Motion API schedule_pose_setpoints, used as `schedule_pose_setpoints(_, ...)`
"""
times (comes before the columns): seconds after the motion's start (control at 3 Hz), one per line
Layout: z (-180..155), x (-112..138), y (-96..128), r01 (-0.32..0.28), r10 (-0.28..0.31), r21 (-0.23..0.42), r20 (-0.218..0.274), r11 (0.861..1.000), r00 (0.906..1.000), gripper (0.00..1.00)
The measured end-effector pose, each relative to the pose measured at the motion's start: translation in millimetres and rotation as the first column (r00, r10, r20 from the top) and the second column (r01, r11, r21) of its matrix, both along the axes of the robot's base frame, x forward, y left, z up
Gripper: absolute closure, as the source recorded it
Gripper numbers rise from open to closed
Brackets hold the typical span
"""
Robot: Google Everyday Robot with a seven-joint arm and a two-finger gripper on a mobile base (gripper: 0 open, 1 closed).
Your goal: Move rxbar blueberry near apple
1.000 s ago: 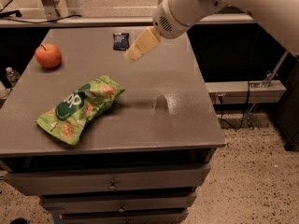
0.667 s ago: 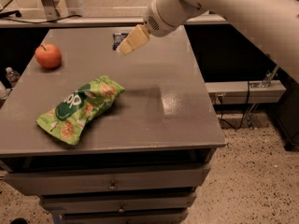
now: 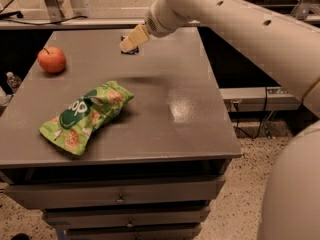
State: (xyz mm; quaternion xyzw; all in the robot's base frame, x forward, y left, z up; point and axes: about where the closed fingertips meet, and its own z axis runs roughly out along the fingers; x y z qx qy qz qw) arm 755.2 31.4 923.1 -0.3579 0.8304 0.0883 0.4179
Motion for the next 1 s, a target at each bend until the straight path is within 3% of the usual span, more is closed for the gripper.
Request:
schedule_pose_setpoints(0.33,-15.7,29.0,10.7,0.050,-0.050,0.021,0.002,0.999,0.9988,0.00)
schedule_pose_setpoints(1.0,-43.1,70.8,47.7,0.051,-0.049,0.144,-0.016,0.988,0.9987,0.00)
